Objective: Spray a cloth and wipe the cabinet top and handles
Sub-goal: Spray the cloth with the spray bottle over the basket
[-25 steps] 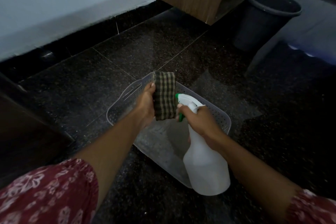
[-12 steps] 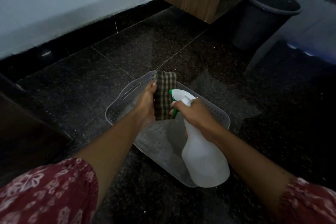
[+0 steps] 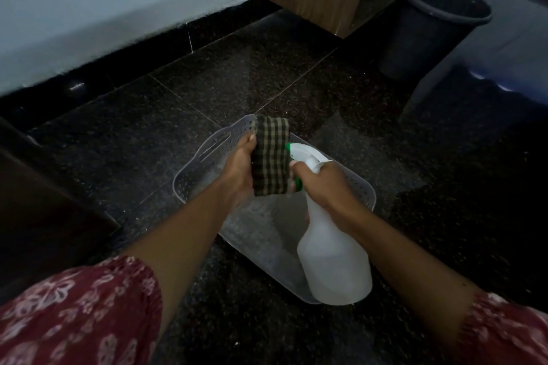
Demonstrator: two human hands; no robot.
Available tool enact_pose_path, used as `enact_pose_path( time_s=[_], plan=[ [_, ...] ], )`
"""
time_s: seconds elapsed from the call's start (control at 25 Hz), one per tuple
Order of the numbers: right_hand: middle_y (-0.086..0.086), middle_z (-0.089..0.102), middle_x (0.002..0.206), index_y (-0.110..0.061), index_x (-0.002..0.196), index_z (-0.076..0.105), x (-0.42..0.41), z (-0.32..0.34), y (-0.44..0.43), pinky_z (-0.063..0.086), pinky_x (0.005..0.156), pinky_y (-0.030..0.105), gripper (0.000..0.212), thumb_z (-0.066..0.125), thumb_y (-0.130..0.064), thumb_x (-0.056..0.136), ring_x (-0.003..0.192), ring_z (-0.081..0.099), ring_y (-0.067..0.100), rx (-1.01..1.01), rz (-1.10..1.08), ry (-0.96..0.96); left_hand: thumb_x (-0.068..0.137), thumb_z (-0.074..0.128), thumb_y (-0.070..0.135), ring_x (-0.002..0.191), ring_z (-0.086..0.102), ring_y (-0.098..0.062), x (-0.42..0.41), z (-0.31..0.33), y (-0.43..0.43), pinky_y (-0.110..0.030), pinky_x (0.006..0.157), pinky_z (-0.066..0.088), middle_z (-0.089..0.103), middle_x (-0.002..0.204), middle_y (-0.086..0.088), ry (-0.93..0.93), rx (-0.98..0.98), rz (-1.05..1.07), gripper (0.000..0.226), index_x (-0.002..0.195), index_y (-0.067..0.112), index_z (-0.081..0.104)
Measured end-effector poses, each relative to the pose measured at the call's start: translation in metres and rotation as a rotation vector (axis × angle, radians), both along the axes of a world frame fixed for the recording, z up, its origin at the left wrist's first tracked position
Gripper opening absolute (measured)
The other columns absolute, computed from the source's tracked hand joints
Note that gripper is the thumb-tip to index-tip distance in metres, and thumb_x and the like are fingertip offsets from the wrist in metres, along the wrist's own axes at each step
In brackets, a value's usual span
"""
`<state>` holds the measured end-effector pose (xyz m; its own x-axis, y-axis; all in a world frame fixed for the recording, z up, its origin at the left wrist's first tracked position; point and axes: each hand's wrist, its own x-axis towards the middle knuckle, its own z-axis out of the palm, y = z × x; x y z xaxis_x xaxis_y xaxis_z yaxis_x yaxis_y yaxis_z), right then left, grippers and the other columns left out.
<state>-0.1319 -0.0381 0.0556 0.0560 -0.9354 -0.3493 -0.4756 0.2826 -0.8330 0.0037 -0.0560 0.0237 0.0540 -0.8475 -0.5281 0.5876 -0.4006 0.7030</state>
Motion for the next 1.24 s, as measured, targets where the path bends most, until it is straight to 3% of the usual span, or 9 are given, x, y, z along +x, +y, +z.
enact_pose_path(
  time_s=[0.08, 0.24, 0.36, 0.48, 0.76, 0.92, 1.04, 1.12, 1.24],
  plan=[
    [0.0, 0.063, 0.063, -0.02, 0.066, 0.063, -0.003, -0.001, 0.001, 0.056, 0.072, 0.042, 0.026, 0.053, -0.034, 0.086, 0.066, 0.062, 0.016, 0.016, -0.011, 0.015, 0.101, 0.029, 0.03, 0.094, 0.061, -0.024, 0.0, -0.001, 0.0, -0.036, 0.064, 0.052, 0.055, 0.132, -0.014, -0.012, -0.009, 0.001, 0.039, 0.135, 0.022, 0.044],
    [-0.016, 0.061, 0.067, -0.019, 0.1, 0.069, -0.003, -0.002, 0.006, 0.041, 0.061, 0.016, 0.023, 0.056, -0.029, 0.085, 0.064, 0.055, -0.003, 0.018, 0.085, -0.039, 0.1, 0.029, 0.032, 0.091, 0.062, -0.025, 0.001, -0.001, -0.001, -0.037, 0.062, 0.052, 0.057, 0.13, -0.014, -0.026, 0.01, -0.007, 0.038, 0.132, 0.023, 0.046],
    [0.002, 0.072, 0.081, -0.022, 0.076, 0.069, -0.003, -0.001, 0.004, 0.047, 0.07, 0.028, 0.019, 0.056, -0.032, 0.084, 0.077, 0.065, 0.015, -0.011, 0.038, -0.039, 0.101, 0.029, 0.03, 0.099, 0.06, -0.028, 0.0, 0.0, 0.0, -0.039, 0.066, 0.052, 0.055, 0.132, -0.015, -0.02, -0.004, -0.013, 0.038, 0.134, 0.021, 0.044],
    [0.004, 0.069, 0.068, -0.021, 0.058, 0.063, -0.003, -0.001, 0.002, 0.052, 0.073, 0.04, 0.031, 0.056, -0.036, 0.084, 0.069, 0.065, 0.024, -0.057, -0.066, -0.038, 0.101, 0.03, 0.027, 0.105, 0.058, -0.027, 0.0, 0.0, 0.001, -0.037, 0.069, 0.052, 0.055, 0.132, -0.015, -0.015, -0.023, -0.01, 0.037, 0.134, 0.02, 0.045],
    [0.004, 0.073, 0.09, -0.021, 0.073, 0.07, -0.001, 0.002, 0.005, 0.048, 0.079, 0.036, 0.021, 0.056, -0.033, 0.083, 0.081, 0.064, 0.016, -0.005, 0.063, -0.027, 0.1, 0.03, 0.03, 0.081, 0.064, -0.018, -0.002, 0.002, -0.001, -0.029, 0.059, 0.053, 0.063, 0.107, -0.006, -0.071, -0.041, -0.007, 0.033, 0.123, 0.02, 0.052],
    [0.005, 0.069, 0.076, -0.01, 0.078, 0.071, -0.004, 0.002, 0.01, 0.044, 0.075, 0.031, 0.029, 0.053, -0.031, 0.085, 0.078, 0.062, 0.02, 0.005, 0.068, 0.073, 0.1, 0.03, 0.03, 0.107, 0.059, -0.028, -0.001, 0.002, -0.006, -0.037, 0.077, 0.052, 0.058, 0.128, -0.014, -0.071, -0.054, 0.027, 0.035, 0.126, 0.017, 0.049],
    [0.003, 0.064, 0.083, -0.014, 0.092, 0.07, -0.003, 0.002, 0.013, 0.045, 0.071, 0.03, 0.024, 0.056, -0.03, 0.083, 0.08, 0.059, 0.019, 0.042, 0.078, 0.063, 0.1, 0.029, 0.029, 0.118, 0.054, -0.031, -0.001, 0.002, -0.007, -0.042, 0.088, 0.048, 0.055, 0.133, -0.015, -0.069, -0.052, 0.048, 0.037, 0.131, 0.016, 0.047],
    [0.003, 0.06, 0.089, -0.013, 0.102, 0.068, -0.003, 0.001, 0.013, 0.041, 0.063, 0.026, 0.028, 0.057, -0.029, 0.081, 0.075, 0.054, 0.013, 0.052, 0.09, 0.105, 0.101, 0.028, 0.029, 0.118, 0.054, -0.031, -0.001, 0.002, -0.006, -0.04, 0.085, 0.048, 0.055, 0.133, -0.015, -0.062, -0.05, 0.058, 0.038, 0.131, 0.016, 0.047],
    [0.008, 0.064, 0.087, -0.005, 0.093, 0.068, -0.006, 0.001, 0.011, 0.039, 0.058, 0.023, 0.031, 0.052, -0.03, 0.084, 0.072, 0.056, 0.014, 0.059, 0.073, 0.17, 0.101, 0.028, 0.029, 0.114, 0.056, -0.029, -0.002, 0.003, -0.006, -0.039, 0.077, 0.05, 0.055, 0.133, -0.014, -0.028, -0.048, 0.075, 0.036, 0.128, 0.017, 0.048]
  ],
)
